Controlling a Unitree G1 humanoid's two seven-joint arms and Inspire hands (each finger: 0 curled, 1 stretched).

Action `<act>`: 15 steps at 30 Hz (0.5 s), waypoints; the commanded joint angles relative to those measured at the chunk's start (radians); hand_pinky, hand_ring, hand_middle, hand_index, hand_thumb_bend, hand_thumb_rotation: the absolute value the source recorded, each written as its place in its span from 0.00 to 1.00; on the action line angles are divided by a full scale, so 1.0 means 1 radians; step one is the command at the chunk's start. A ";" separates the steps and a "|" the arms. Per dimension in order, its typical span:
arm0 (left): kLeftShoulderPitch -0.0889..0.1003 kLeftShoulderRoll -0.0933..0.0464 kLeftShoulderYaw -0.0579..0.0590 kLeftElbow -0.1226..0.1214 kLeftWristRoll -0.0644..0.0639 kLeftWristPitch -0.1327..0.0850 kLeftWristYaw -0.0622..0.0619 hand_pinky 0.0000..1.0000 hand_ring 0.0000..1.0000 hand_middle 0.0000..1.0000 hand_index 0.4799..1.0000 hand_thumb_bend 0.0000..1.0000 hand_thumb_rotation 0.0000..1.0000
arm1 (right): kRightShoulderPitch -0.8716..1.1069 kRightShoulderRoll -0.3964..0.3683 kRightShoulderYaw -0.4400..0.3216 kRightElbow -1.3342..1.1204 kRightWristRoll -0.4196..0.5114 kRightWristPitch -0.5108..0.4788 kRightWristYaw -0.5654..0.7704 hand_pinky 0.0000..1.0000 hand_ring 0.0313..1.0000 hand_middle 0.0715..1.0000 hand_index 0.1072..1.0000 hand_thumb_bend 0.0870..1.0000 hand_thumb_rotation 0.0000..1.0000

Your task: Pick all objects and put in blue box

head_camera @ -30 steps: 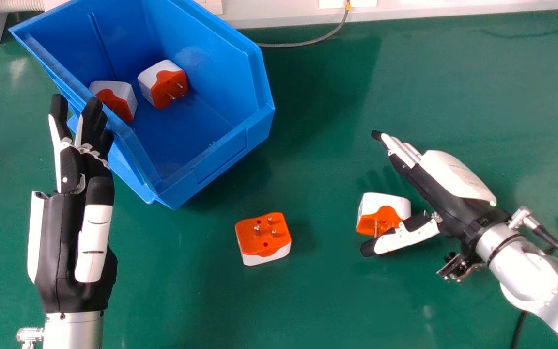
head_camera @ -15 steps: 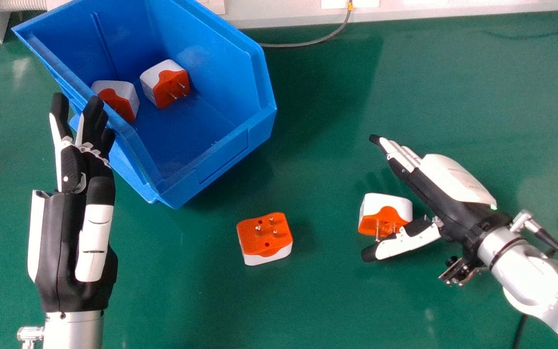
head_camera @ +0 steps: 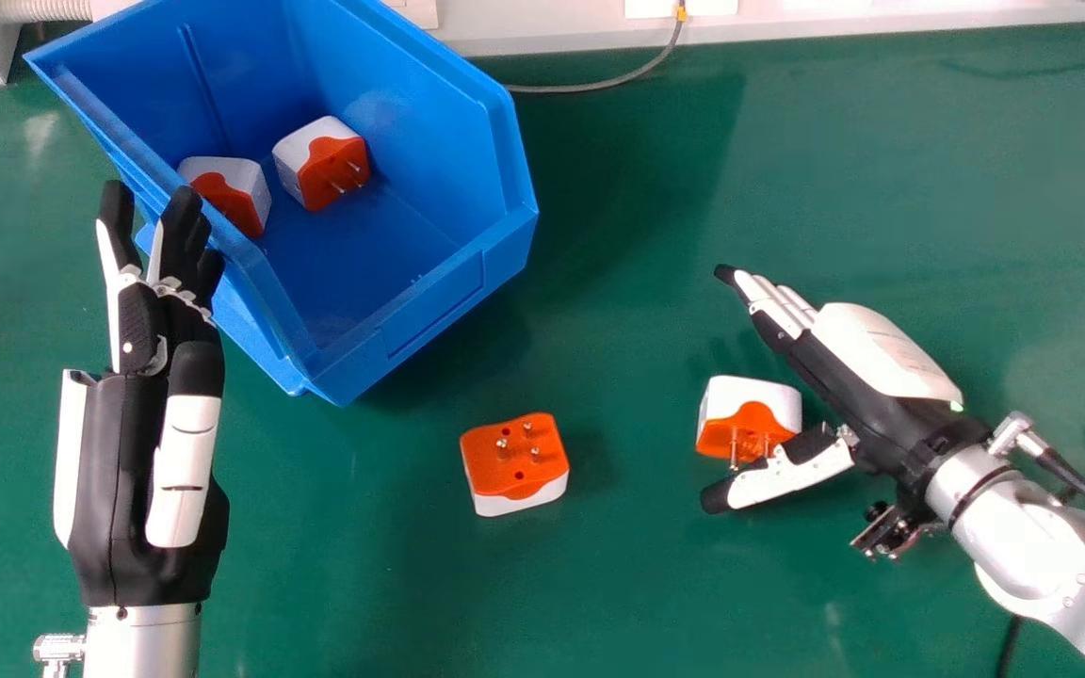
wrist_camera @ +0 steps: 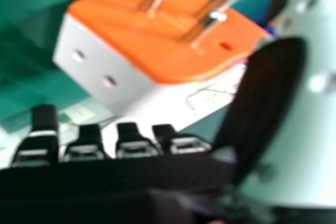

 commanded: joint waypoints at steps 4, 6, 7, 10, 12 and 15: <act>-0.001 0.000 -0.005 -0.025 0.009 -0.007 0.004 1.00 1.00 0.99 0.94 0.65 0.82 | 0.041 0.076 0.055 0.030 -0.052 0.017 0.097 0.79 1.00 1.00 1.00 1.00 0.37; 0.002 -0.002 -0.006 -0.031 0.011 -0.007 0.007 1.00 1.00 0.99 0.94 0.64 0.82 | 0.038 0.079 0.058 0.033 -0.054 0.023 0.101 0.79 1.00 1.00 1.00 1.00 0.37; 0.004 -0.003 -0.008 -0.036 0.013 -0.006 0.009 1.00 1.00 0.99 0.94 0.64 0.82 | 0.037 0.081 0.059 0.032 -0.053 0.024 0.104 0.80 1.00 1.00 1.00 1.00 0.37; 0.008 -0.004 -0.010 -0.042 0.014 -0.005 0.012 1.00 1.00 0.99 0.94 0.65 0.82 | 0.037 0.082 0.066 0.029 -0.058 0.024 0.102 0.80 1.00 1.00 1.00 1.00 0.37; 0.008 -0.004 -0.012 -0.041 0.014 -0.005 0.014 1.00 1.00 0.99 0.94 0.66 0.82 | 0.039 0.082 0.071 0.028 -0.063 0.024 0.095 0.81 1.00 1.00 1.00 1.00 0.37; 0.008 -0.002 -0.014 -0.040 0.012 -0.004 0.015 1.00 1.00 0.99 0.94 0.66 0.82 | 0.042 0.083 0.080 0.026 -0.071 0.020 0.072 0.80 1.00 1.00 1.00 1.00 0.36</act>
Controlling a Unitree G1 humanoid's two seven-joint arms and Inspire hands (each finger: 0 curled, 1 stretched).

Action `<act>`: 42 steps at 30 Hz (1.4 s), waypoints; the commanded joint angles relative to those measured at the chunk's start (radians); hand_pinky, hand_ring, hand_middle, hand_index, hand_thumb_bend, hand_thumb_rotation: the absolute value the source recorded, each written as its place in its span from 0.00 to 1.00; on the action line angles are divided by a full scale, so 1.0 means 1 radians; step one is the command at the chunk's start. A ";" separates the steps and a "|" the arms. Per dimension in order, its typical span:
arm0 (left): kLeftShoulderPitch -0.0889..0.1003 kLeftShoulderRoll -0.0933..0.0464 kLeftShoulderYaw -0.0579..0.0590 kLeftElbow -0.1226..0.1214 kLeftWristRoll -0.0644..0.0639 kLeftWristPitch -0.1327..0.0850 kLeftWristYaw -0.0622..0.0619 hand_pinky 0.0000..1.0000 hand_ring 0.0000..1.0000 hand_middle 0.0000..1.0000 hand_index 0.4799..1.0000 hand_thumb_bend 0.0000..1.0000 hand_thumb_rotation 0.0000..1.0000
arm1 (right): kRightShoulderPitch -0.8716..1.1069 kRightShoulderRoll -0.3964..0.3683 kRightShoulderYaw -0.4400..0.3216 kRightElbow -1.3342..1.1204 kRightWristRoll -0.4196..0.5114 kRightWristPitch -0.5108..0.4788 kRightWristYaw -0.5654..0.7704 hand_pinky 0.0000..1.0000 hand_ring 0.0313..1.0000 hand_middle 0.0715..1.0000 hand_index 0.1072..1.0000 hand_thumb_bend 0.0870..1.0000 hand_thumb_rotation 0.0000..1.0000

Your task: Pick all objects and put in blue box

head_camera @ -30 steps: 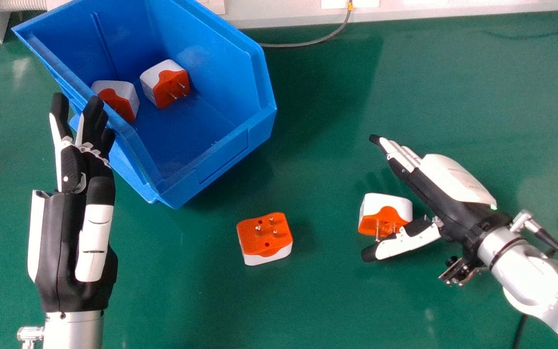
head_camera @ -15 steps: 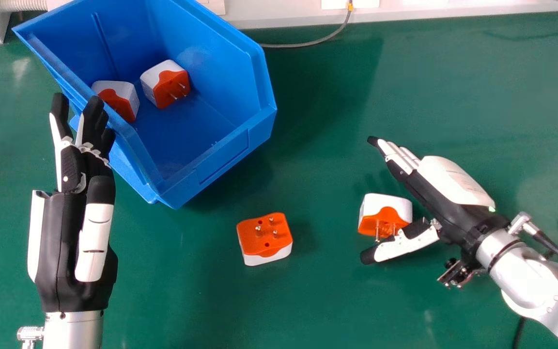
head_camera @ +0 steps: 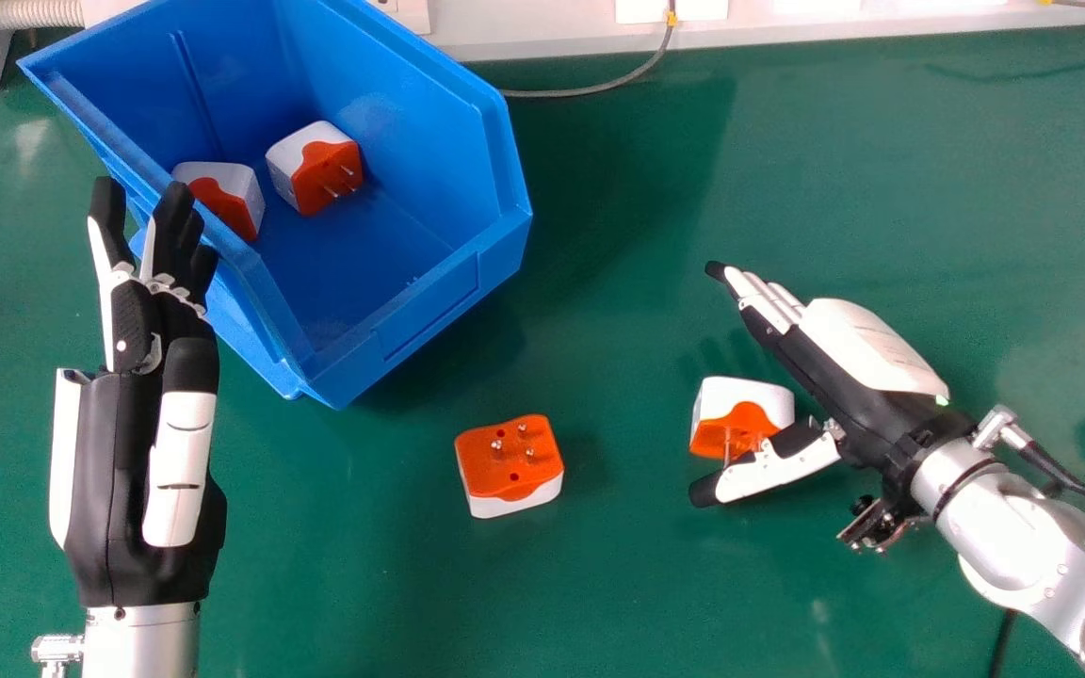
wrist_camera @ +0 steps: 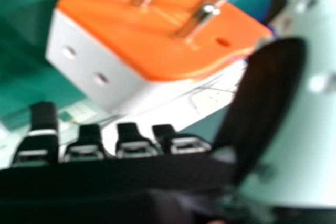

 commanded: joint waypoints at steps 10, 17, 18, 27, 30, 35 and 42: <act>0.005 -0.001 -0.009 -0.030 0.000 0.002 -0.005 1.00 1.00 0.99 0.94 0.63 0.81 | 0.060 0.056 0.089 0.013 -0.086 -0.010 -0.017 0.68 0.86 0.91 0.92 0.97 0.15; 0.001 0.003 -0.005 -0.020 -0.004 0.004 -0.010 1.00 1.00 0.99 0.95 0.63 0.82 | 0.048 0.042 0.113 0.010 -0.098 -0.002 -0.048 0.60 0.75 0.82 0.82 0.87 0.04; 0.001 0.002 -0.005 -0.019 -0.004 0.005 -0.010 1.00 1.00 0.99 0.95 0.64 0.82 | 0.047 0.041 0.110 0.011 -0.093 -0.006 -0.043 0.58 0.73 0.81 0.80 0.85 0.03; 0.005 0.004 -0.005 -0.028 -0.007 0.013 -0.015 1.00 1.00 0.99 0.95 0.63 0.81 | 0.053 0.044 0.082 0.013 -0.061 -0.043 -0.029 0.51 0.63 0.71 0.69 0.79 0.01; -0.002 0.005 -0.002 -0.017 -0.012 0.014 -0.022 1.00 1.00 0.99 0.95 0.63 0.81 | 0.052 0.040 0.081 0.003 -0.069 -0.054 -0.056 0.49 0.59 0.67 0.66 0.77 0.00; -0.001 0.003 -0.003 -0.025 -0.014 0.018 -0.026 1.00 1.00 0.99 0.95 0.63 0.81 | 0.055 0.034 0.075 -0.007 -0.069 -0.071 -0.080 0.46 0.51 0.60 0.59 0.66 0.00; -0.007 0.006 0.001 -0.016 -0.033 0.021 -0.047 1.00 1.00 0.99 0.95 0.61 0.81 | 0.050 0.032 0.077 -0.011 -0.085 -0.074 -0.115 0.40 0.45 0.53 0.52 0.57 0.00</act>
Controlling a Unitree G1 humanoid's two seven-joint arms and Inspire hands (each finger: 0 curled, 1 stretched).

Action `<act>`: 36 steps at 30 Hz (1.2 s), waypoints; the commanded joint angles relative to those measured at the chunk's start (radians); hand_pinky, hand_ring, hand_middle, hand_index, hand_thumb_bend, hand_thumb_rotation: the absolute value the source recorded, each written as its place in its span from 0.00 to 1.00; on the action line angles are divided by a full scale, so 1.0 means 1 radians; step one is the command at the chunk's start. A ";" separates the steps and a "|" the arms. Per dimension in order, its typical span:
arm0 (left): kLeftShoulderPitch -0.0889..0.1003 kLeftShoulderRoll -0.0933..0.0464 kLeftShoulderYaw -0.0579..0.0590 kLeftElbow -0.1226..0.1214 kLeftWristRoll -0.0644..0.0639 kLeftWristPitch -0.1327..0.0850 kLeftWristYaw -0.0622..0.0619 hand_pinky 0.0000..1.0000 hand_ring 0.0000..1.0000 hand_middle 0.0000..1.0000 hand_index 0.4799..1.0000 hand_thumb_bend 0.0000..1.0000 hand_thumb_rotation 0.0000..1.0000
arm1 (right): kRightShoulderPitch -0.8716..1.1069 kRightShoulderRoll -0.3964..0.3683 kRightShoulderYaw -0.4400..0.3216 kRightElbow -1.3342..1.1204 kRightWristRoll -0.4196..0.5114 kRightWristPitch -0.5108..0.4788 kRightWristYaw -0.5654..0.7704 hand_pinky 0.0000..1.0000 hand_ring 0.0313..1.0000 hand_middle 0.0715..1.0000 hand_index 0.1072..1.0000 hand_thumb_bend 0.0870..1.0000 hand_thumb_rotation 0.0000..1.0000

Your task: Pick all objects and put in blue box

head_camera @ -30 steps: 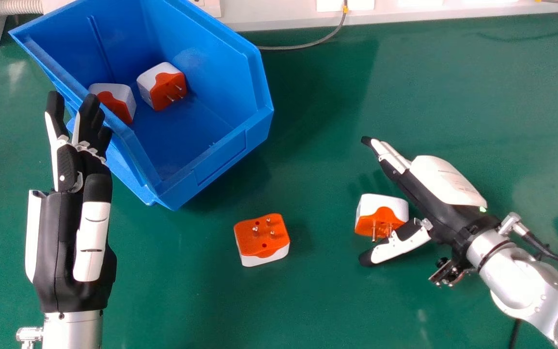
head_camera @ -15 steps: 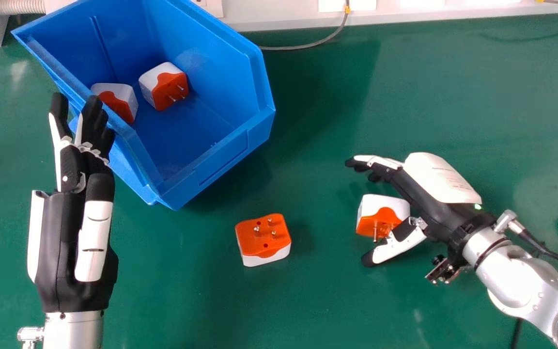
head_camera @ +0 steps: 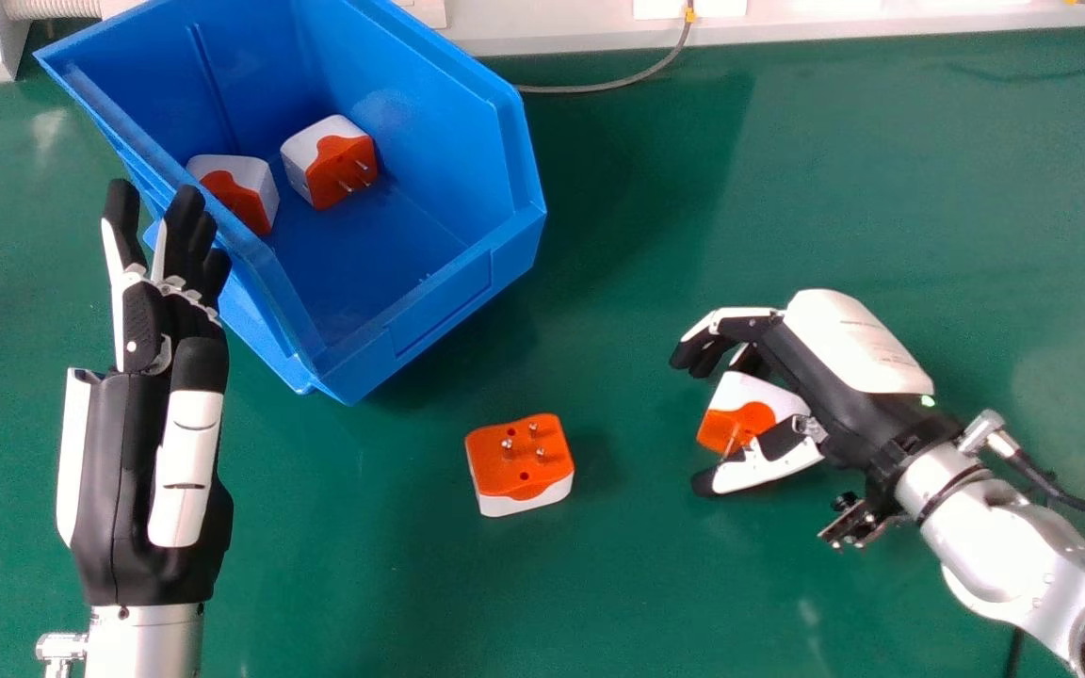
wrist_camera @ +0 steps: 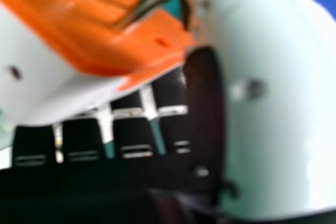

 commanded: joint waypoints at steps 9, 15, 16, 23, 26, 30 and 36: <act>-0.006 0.002 0.002 -0.019 -0.017 0.000 -0.013 1.00 1.00 0.99 0.96 0.60 0.81 | 0.037 0.011 0.011 0.003 -0.029 -0.038 0.072 0.35 0.42 0.49 0.48 0.50 0.00; -0.005 0.002 0.002 -0.019 -0.021 -0.002 -0.019 1.00 1.00 0.99 0.96 0.59 0.81 | 0.039 0.005 -0.005 -0.003 -0.024 -0.057 0.080 0.34 0.41 0.48 0.48 0.49 0.00; -0.005 0.002 0.002 -0.020 -0.022 -0.002 -0.021 1.00 1.00 0.99 0.96 0.59 0.80 | 0.039 0.004 -0.007 -0.003 -0.025 -0.062 0.076 0.34 0.41 0.48 0.47 0.48 0.00; -0.004 0.000 0.005 -0.018 -0.026 -0.004 -0.031 1.00 1.00 0.99 0.96 0.57 0.79 | 0.038 0.007 -0.042 -0.003 0.002 -0.080 0.097 0.33 0.40 0.47 0.46 0.47 0.00; -0.002 0.000 0.004 -0.016 -0.024 -0.007 -0.029 1.00 1.00 0.99 0.96 0.57 0.79 | 0.029 0.003 -0.062 -0.013 0.015 -0.083 0.125 0.33 0.40 0.47 0.46 0.47 0.00; 0.006 -0.002 0.004 -0.028 -0.015 -0.006 -0.020 1.00 1.00 0.99 0.96 0.57 0.78 | 0.028 -0.006 -0.112 -0.045 0.069 -0.108 0.211 0.32 0.40 0.47 0.46 0.47 0.00; 0.014 -0.009 0.000 -0.044 -0.003 -0.001 -0.007 1.00 1.00 1.00 0.96 0.57 0.76 | 0.035 -0.027 -0.187 -0.134 0.146 -0.133 0.325 0.31 0.40 0.47 0.46 0.46 0.00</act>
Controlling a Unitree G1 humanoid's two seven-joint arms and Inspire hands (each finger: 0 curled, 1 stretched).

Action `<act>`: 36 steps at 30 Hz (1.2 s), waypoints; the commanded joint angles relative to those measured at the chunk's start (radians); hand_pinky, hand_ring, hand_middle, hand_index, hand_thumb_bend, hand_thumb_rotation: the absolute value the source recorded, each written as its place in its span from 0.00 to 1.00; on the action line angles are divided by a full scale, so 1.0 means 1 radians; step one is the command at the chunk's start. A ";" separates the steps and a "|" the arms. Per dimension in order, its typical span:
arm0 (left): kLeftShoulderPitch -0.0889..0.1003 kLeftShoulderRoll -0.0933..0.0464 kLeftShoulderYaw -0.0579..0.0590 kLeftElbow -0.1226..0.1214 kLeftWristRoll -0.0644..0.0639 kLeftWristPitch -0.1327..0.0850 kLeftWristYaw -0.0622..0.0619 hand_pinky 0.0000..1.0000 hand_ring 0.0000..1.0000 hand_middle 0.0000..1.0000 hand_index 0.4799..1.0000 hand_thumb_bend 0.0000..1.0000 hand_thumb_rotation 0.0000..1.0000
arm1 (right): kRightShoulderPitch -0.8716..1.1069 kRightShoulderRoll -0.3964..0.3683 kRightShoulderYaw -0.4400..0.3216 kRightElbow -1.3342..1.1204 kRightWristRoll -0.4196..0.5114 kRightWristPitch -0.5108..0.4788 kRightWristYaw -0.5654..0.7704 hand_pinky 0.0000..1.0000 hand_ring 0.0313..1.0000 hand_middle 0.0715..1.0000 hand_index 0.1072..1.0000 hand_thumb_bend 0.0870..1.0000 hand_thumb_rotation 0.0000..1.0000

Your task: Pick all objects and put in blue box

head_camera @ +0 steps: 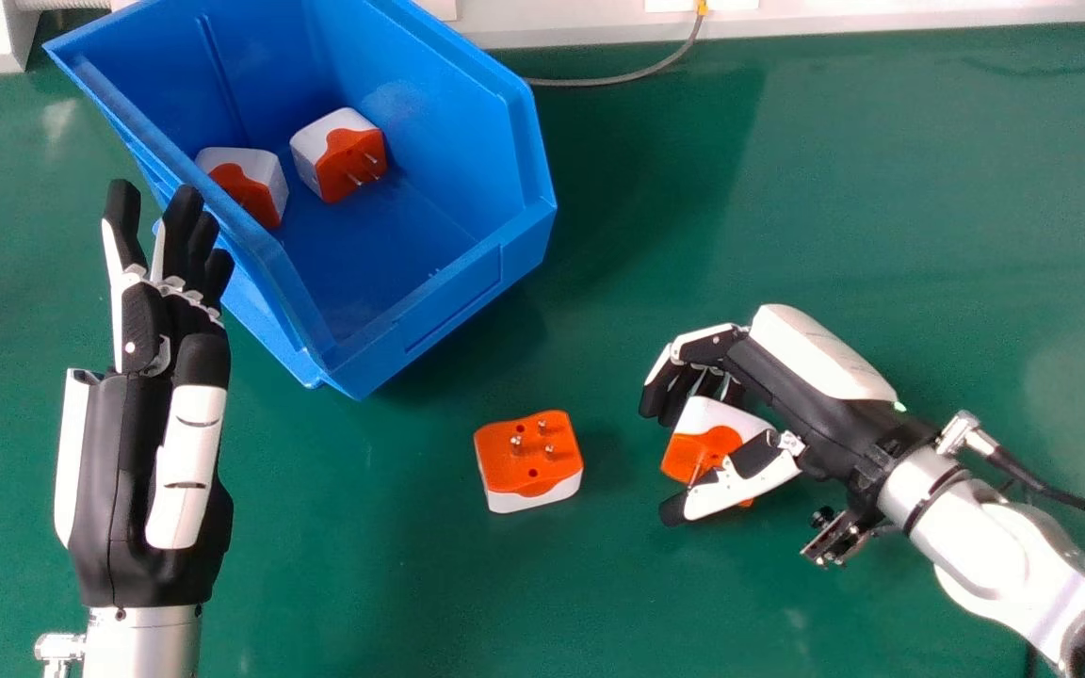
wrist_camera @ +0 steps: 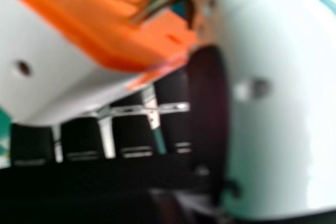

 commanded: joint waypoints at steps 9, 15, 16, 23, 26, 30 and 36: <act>0.010 -0.010 -0.004 -0.036 0.031 -0.004 0.030 1.00 1.00 1.00 0.95 0.58 0.75 | 0.037 -0.067 -0.153 -0.347 0.249 0.000 0.275 0.29 0.40 0.48 0.46 0.45 0.00; 0.007 -0.012 -0.003 -0.030 0.051 -0.011 0.049 1.00 1.00 1.00 0.95 0.59 0.75 | 0.066 -0.067 -0.200 -0.501 0.342 0.063 0.393 0.28 0.40 0.49 0.47 0.45 0.00; 0.007 -0.012 -0.001 -0.029 0.055 -0.013 0.053 1.00 1.00 1.00 0.95 0.59 0.75 | 0.066 -0.065 -0.206 -0.523 0.356 0.073 0.411 0.28 0.40 0.49 0.47 0.45 0.00; 0.007 -0.012 0.002 -0.025 0.079 -0.022 0.078 1.00 1.00 1.00 0.95 0.59 0.75 | 0.042 -0.052 -0.239 -0.623 0.408 0.124 0.485 0.28 0.41 0.49 0.47 0.44 0.00; 0.005 -0.011 0.001 -0.021 0.081 -0.026 0.083 1.00 1.00 1.00 0.95 0.59 0.74 | 0.030 -0.043 -0.248 -0.634 0.407 0.124 0.494 0.28 0.41 0.49 0.47 0.44 0.00; -0.002 -0.013 -0.001 -0.011 0.083 -0.029 0.087 1.00 1.00 1.00 0.95 0.58 0.74 | 0.008 -0.022 -0.248 -0.671 0.402 0.136 0.500 0.28 0.41 0.49 0.47 0.44 0.00; -0.006 -0.015 -0.009 -0.006 0.088 -0.026 0.087 1.00 1.00 1.00 0.95 0.57 0.73 | -0.088 0.041 -0.242 -0.706 0.416 0.169 0.514 0.29 0.41 0.49 0.47 0.44 0.00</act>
